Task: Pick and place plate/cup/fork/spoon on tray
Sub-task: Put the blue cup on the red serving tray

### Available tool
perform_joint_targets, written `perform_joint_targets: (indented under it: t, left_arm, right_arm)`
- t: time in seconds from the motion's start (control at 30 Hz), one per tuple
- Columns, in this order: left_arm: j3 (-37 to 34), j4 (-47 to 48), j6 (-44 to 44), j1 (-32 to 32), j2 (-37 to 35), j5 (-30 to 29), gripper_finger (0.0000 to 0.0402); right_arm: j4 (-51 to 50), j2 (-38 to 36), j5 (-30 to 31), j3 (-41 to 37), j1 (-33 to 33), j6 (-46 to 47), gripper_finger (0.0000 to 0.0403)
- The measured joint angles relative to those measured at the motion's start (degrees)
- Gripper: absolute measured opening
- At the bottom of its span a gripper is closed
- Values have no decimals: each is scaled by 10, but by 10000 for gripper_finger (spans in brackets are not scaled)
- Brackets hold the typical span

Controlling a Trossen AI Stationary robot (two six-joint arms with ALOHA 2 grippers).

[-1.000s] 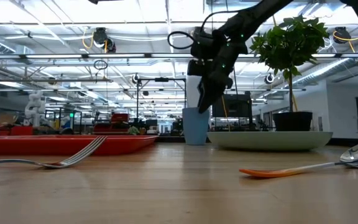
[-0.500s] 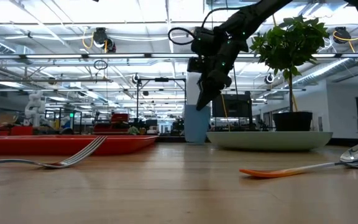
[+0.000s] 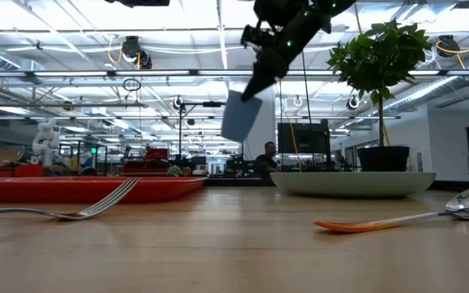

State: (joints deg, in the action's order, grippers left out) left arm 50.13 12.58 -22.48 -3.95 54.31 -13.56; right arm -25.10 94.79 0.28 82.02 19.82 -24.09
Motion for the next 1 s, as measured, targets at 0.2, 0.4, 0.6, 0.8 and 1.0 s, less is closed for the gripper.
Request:
perform_joint_targets:
  t: [0.2,0.4,0.6,0.8,1.0]
  left_arm:
    - [1,-16,-13,15,28,0,47]
    - [0,-16,-34,22,48,0,47]
    - [0,21,-26,22,30,0,47]
    - [1,58,-9,22,12,0,47]
    - [1,58,-5,22,11,0,47]
  right_arm:
    - [38,-32,33,0,-15,9,1]
    - [165,-14,23,25,-9,9,1]
    - [157,50,-29,101,6,5,0]
    - [154,120,-73,176,25,8,0]
    - [157,195,-114,241,43,33,0]
